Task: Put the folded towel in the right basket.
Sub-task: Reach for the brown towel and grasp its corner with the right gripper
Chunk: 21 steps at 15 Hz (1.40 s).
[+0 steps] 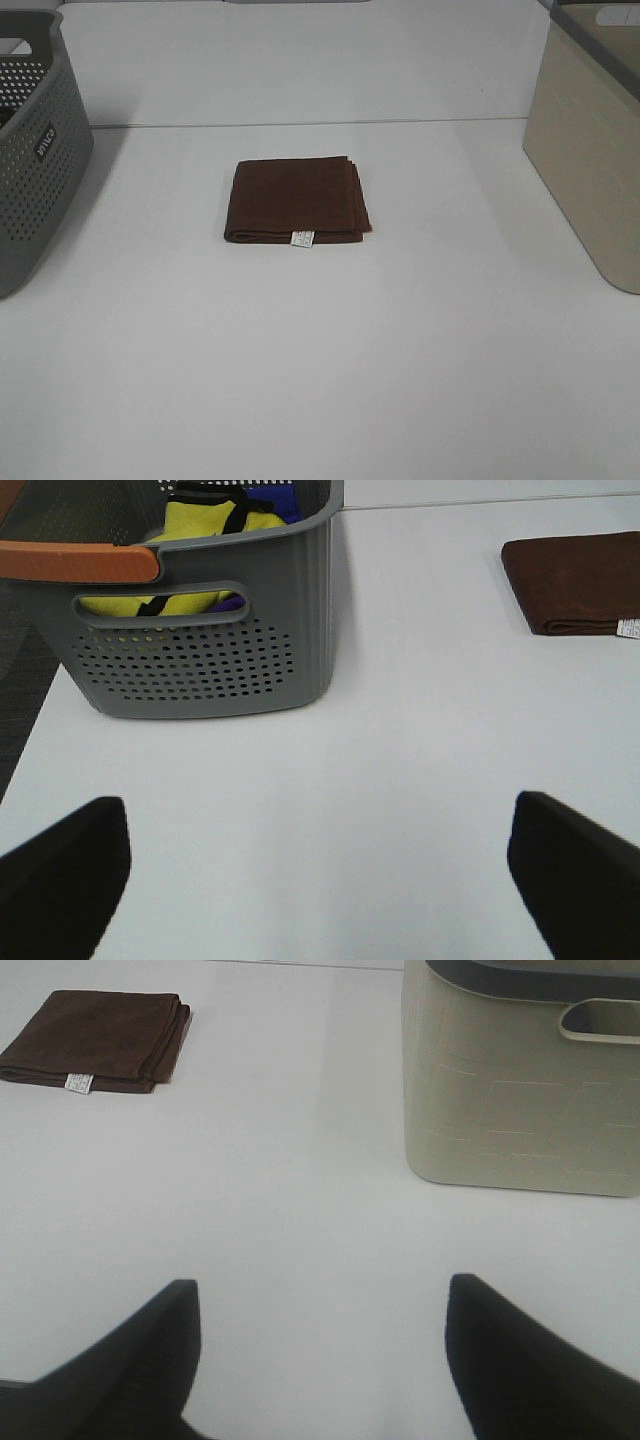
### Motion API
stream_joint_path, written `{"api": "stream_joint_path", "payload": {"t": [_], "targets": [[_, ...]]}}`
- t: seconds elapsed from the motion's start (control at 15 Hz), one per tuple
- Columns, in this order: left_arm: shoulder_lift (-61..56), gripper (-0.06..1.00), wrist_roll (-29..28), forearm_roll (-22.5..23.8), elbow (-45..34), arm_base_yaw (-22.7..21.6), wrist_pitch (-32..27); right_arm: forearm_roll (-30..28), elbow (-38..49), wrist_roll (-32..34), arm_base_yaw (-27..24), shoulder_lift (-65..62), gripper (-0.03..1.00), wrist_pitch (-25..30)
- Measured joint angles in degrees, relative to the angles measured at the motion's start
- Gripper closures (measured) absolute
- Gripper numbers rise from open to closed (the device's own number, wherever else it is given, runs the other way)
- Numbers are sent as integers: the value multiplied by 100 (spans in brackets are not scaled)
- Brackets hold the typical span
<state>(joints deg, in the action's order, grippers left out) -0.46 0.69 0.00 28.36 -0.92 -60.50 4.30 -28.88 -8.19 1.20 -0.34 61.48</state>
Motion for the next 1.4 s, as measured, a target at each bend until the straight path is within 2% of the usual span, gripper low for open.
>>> {"api": "stream_joint_path", "payload": {"t": [1.4], "targets": [[0, -3, 0, 0, 0, 0, 0, 0, 0, 0, 0, 0, 30, 0]]}}
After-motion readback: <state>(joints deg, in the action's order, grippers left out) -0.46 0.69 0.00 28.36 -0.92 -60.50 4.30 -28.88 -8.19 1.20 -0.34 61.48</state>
